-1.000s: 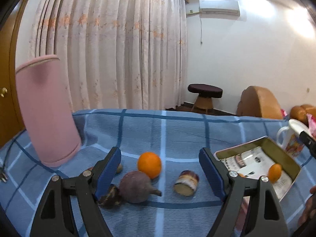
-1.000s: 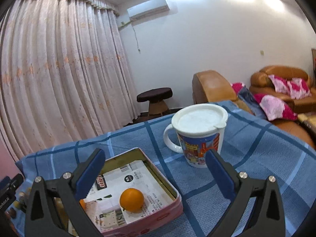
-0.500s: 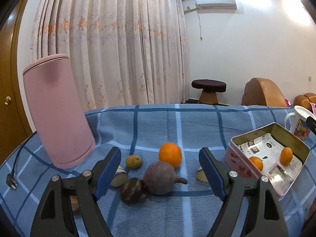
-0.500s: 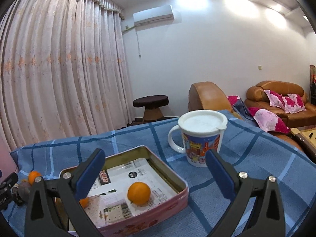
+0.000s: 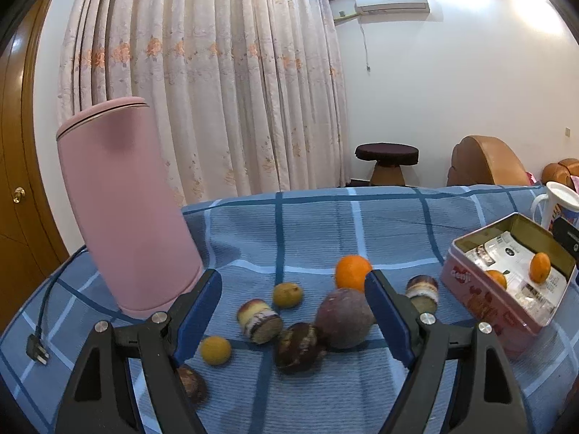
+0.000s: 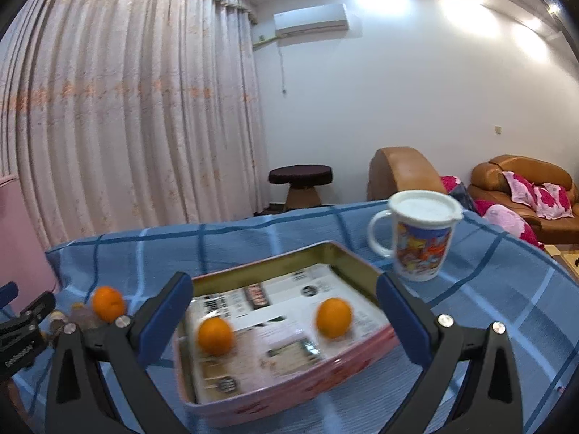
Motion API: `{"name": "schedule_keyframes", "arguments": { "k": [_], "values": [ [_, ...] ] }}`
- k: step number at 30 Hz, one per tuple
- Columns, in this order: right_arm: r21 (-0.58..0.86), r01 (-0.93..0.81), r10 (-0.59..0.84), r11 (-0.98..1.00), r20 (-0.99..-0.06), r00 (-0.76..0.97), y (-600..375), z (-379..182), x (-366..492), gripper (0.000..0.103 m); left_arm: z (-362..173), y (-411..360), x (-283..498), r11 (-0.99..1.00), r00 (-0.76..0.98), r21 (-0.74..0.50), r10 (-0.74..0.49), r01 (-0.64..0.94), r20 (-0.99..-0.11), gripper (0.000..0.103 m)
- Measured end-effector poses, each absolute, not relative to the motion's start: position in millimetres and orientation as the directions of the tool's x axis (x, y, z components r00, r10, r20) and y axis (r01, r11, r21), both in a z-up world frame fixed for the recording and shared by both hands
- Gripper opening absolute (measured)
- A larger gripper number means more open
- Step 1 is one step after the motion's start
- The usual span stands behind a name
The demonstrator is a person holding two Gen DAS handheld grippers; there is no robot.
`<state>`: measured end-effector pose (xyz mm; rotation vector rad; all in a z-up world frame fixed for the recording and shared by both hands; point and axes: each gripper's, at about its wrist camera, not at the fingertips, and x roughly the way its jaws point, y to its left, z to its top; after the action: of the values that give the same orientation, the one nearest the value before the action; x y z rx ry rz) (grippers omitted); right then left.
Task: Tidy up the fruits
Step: 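Withdraw both tools from the tin back over the remaining fruits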
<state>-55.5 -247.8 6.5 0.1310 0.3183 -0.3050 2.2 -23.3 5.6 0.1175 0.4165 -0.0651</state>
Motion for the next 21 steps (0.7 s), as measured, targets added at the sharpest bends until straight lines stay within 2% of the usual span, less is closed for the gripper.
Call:
{"name": "schedule_keyframes", "arguments": {
  "k": [10,16,19,21],
  "values": [
    [0.047,0.235,-0.202,0.971,-0.361,0.910,-192,2,-40,0.103,3,10,9,0.992,0.900,0.098,-0.024,0.074,-0.435,0.082],
    [0.020,0.181,-0.157,0.983,-0.408,0.899,-169,-3,-29,0.103,-3,34,19,0.990,0.864,0.120,-0.004,0.075,-0.504,0.082],
    [-0.010,0.130,-0.121,0.991,-0.445,0.887,-153,-7,-22,0.096,-7,47,23,0.984,0.845,0.154,0.006,0.090,-0.535,0.082],
    [-0.032,0.095,-0.099,0.995,-0.478,0.873,-144,-11,-15,0.080,-12,57,24,0.977,0.824,0.169,-0.008,0.126,-0.567,0.082]
  ]
}}
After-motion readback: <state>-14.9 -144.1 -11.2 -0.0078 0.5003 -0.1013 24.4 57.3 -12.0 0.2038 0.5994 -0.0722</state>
